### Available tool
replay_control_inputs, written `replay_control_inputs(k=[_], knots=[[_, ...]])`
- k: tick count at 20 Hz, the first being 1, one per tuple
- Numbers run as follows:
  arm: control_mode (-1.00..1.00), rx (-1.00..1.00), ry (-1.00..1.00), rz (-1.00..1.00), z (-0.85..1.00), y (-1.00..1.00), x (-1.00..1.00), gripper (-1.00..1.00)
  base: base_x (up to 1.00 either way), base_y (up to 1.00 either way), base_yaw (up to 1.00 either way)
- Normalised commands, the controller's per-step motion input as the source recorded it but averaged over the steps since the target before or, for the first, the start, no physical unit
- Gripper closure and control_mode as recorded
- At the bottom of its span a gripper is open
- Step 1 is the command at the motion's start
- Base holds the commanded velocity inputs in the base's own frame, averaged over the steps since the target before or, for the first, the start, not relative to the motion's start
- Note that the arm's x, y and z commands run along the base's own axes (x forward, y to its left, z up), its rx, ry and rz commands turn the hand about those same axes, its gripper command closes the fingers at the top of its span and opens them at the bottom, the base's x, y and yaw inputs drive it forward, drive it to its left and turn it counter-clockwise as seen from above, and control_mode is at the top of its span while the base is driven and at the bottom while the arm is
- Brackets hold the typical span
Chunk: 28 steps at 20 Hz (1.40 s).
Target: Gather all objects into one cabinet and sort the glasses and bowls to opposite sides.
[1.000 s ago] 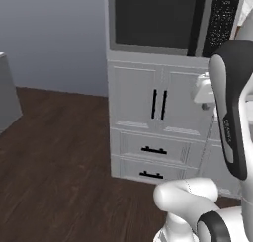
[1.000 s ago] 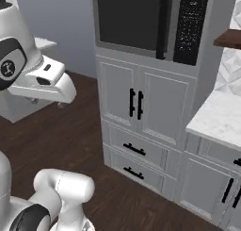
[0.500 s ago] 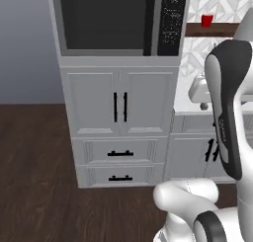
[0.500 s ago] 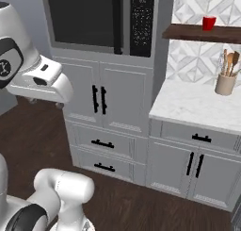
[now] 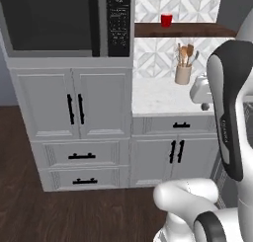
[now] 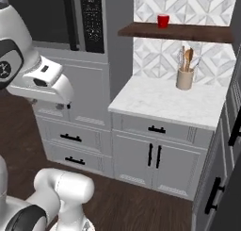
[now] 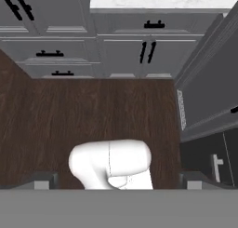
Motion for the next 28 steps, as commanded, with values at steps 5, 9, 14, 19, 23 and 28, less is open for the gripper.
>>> replay_control_inputs(k=[5, 9, 14, 19, 23, 28], knots=[[1.00, 0.00, 0.00, 0.00, 0.00, 0.00, 0.00, -1.00, 0.46, -0.30, -0.22], [1.00, 0.00, 0.00, 0.00, 0.00, 0.00, 0.00, -1.00, 0.60, -0.14, -0.25], [1.00, 0.00, 0.00, 0.00, 0.00, 0.00, 0.00, -1.00, 0.69, -0.24, -0.17], [1.00, 0.00, 0.00, 0.00, 0.00, 0.00, 0.00, -1.00, 0.74, -0.16, -0.02], [1.00, 0.00, 0.00, 0.00, 0.00, 0.00, 0.00, -1.00, 0.65, -0.41, 0.00], [1.00, 0.00, 0.00, 0.00, 0.00, 0.00, 0.00, -1.00, 0.61, -0.49, 0.00]])
